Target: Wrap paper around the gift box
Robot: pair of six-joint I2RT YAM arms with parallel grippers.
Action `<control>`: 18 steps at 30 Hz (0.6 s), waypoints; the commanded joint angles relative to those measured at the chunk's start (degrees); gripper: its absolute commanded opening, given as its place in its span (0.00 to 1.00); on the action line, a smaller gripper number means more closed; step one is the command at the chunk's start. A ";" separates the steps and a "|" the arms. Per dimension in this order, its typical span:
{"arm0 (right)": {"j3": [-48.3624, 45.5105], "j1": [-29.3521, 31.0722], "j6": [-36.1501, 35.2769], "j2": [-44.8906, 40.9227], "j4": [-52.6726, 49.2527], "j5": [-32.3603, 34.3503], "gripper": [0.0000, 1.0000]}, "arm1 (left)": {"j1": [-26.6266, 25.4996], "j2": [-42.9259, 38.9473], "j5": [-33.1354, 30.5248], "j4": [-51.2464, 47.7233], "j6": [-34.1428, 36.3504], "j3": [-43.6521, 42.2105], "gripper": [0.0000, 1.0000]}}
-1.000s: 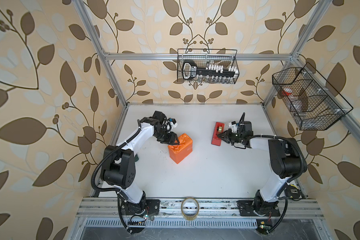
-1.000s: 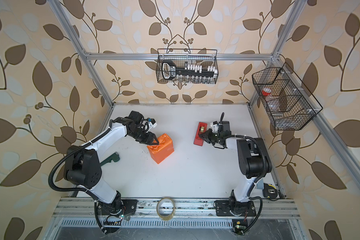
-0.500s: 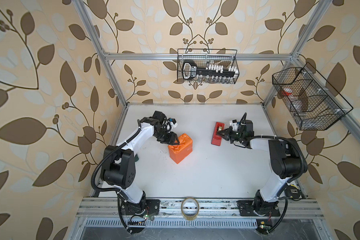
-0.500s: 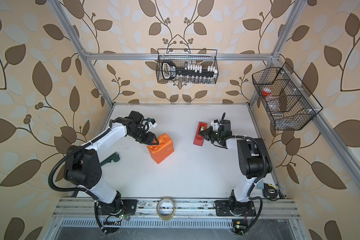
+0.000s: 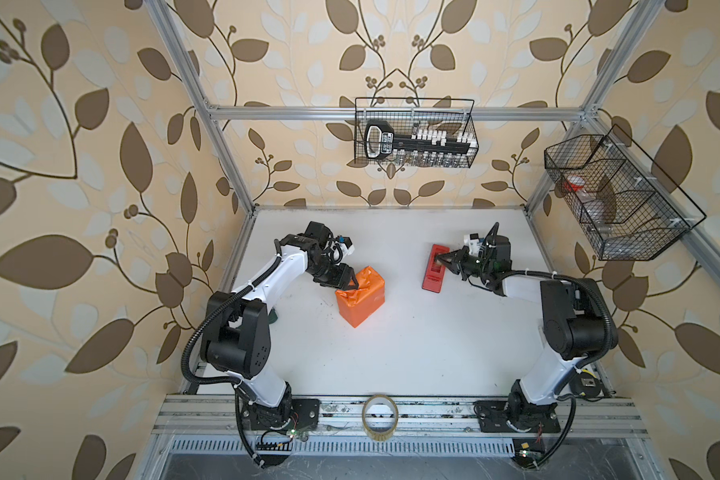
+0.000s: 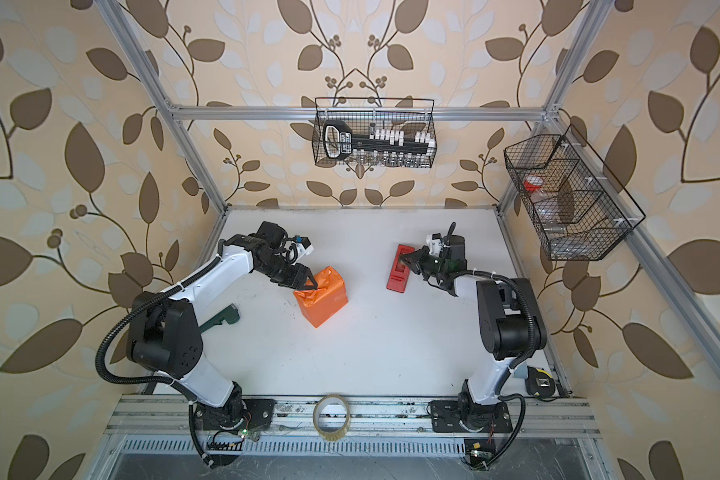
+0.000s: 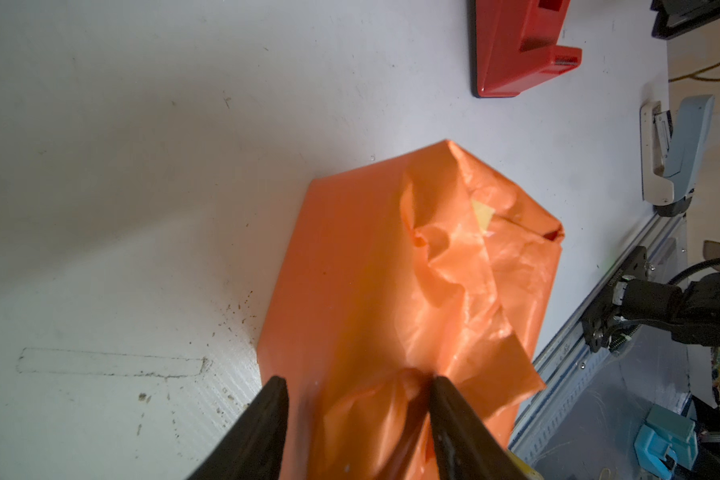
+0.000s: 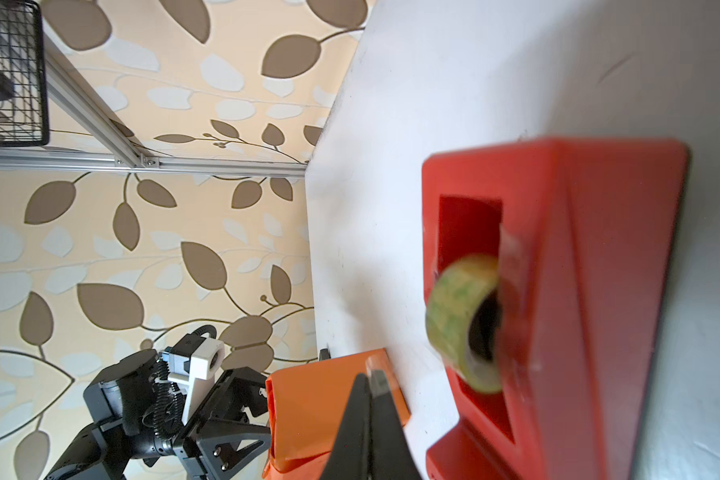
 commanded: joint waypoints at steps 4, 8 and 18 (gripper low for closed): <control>1.01 -0.28 0.57 3.39 3.73 -0.45 0.00 | -0.04 -0.53 -5.32 -3.82 1.47 -0.71 0.56; 3.77 -0.20 0.62 1.70 0.95 -0.02 0.00 | -0.03 -0.14 -5.35 -3.26 1.38 -1.30 0.56; 5.08 0.28 1.44 -0.64 -0.76 1.06 0.00 | 0.05 -1.12 -5.59 -3.91 1.55 -1.11 0.56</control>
